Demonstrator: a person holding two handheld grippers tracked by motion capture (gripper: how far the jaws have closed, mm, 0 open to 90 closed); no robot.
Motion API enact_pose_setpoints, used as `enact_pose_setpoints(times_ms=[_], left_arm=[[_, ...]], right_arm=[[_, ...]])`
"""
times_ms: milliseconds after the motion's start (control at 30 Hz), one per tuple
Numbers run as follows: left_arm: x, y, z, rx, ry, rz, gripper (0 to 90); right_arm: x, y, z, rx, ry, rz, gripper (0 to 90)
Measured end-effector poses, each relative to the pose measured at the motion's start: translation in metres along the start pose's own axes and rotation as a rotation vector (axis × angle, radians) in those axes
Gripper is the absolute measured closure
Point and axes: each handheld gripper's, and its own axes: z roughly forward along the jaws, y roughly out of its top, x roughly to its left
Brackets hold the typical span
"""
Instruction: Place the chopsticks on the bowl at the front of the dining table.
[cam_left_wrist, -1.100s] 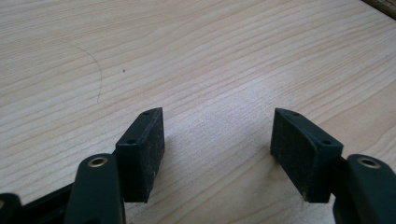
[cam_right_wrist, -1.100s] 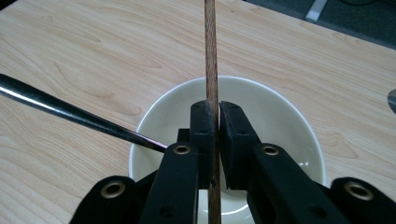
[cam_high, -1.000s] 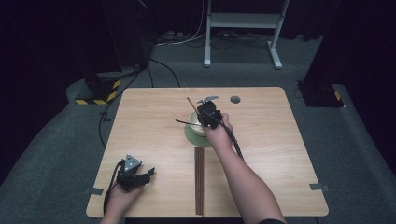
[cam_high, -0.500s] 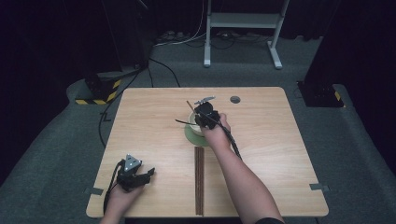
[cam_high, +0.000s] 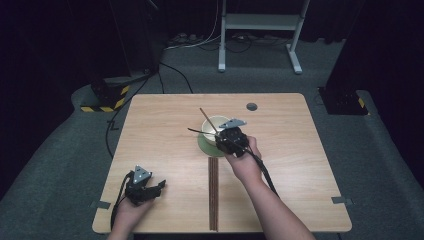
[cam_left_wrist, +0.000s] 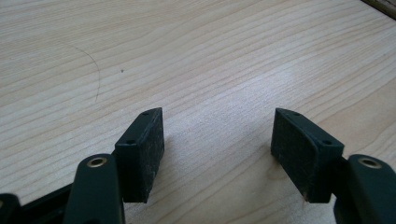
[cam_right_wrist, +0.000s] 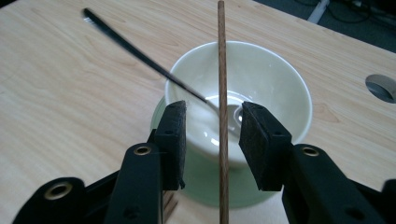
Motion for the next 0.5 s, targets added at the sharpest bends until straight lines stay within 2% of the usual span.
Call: enact_pose_setpoints(times_ms=[67, 100, 200, 233, 300, 367, 400, 433, 467, 500], left_arm=[[0.0, 0.0, 0.0, -0.001, 0.0, -0.001, 34.7], [0.0, 0.0, 0.0, 0.0, 0.0, 0.0, 34.7], [0.0, 0.0, 0.0, 0.003, 0.002, 0.003, 34.7], [0.0, 0.0, 0.0, 0.003, 0.002, 0.003, 34.7], [0.0, 0.0, 0.0, -0.001, 0.0, 0.0, 34.7], [0.0, 0.0, 0.0, 0.0, 0.0, 0.001, 34.7], [0.0, 0.0, 0.0, 0.004, 0.002, 0.004, 34.7], [0.0, 0.0, 0.0, 0.004, 0.002, 0.003, 34.7], [0.0, 0.0, 0.0, 0.004, 0.002, 0.003, 34.6], [0.0, 0.0, 0.0, 0.003, 0.002, 0.003, 34.6]], right_arm=[[0.001, -0.005, -0.005, -0.018, -0.009, -0.01, 60.5], [0.003, -0.016, -0.016, -0.033, -0.011, -0.011, 59.5], [0.006, -0.033, -0.031, -0.05, -0.024, -0.021, 58.6], [0.006, -0.033, -0.031, -0.05, -0.024, -0.021, 58.6], [0.008, -0.05, -0.043, -0.082, -0.053, -0.016, 54.8], [0.008, -0.055, -0.046, -0.087, -0.06, -0.017, 54.8], [0.008, -0.062, -0.049, -0.091, -0.069, -0.021, 54.8], [0.01, -0.073, -0.054, -0.085, -0.06, -0.003, 54.3], [0.01, -0.073, -0.054, -0.085, -0.06, -0.003, 54.3], [0.013, -0.084, -0.057, -0.08, -0.057, 0.007, 53.8]])
